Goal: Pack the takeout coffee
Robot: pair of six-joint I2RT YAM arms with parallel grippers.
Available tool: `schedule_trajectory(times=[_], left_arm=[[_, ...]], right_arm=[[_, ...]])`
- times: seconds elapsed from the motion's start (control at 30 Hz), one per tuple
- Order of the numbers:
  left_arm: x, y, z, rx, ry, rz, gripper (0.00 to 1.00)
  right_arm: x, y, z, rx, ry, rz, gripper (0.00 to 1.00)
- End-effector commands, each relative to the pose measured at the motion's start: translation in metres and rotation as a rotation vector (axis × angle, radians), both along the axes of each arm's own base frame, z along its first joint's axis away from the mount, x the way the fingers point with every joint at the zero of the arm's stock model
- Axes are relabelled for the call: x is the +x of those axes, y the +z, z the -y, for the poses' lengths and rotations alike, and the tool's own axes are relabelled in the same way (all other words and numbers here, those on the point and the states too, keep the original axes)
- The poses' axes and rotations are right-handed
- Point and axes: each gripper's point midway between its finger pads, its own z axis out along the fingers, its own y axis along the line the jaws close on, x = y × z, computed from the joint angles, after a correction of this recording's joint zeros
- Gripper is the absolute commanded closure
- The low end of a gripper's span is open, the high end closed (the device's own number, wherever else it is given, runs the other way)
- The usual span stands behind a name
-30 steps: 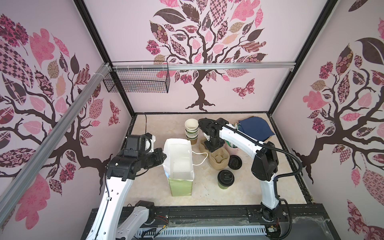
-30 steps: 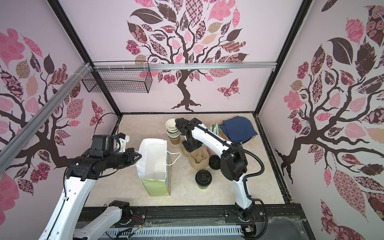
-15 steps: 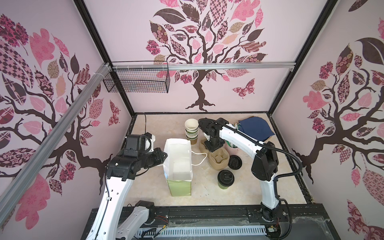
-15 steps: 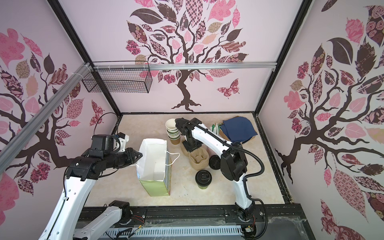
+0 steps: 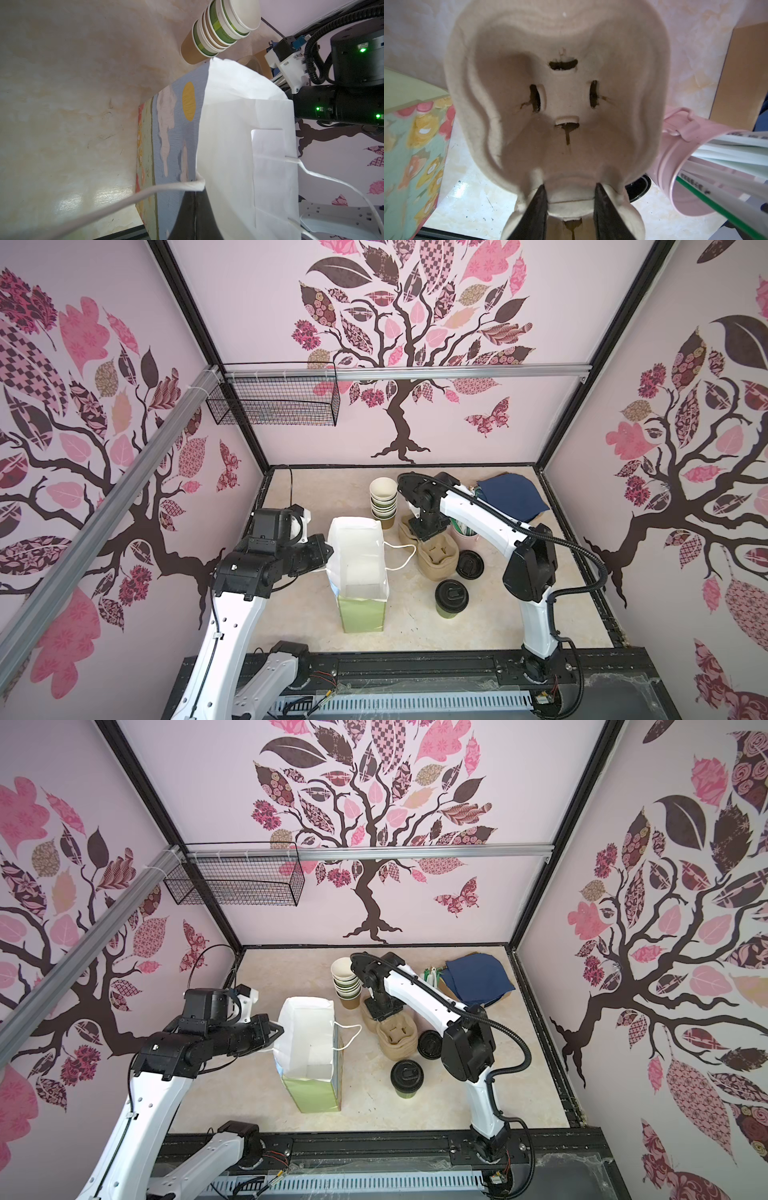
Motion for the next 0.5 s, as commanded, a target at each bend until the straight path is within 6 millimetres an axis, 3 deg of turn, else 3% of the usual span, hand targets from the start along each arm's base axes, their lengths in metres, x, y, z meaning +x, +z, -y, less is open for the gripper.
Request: schedule_trajectory(times=[0.0,0.47], left_arm=[[0.003,-0.002,0.002,0.0,-0.01,0.003,1.0],[0.013,0.01,0.003,-0.056,0.039,0.05,1.0]], right_arm=[[-0.003,0.019,0.001,0.011,-0.01,0.024,0.65],[-0.005,0.04,0.002,0.05,-0.029,0.052,0.65]])
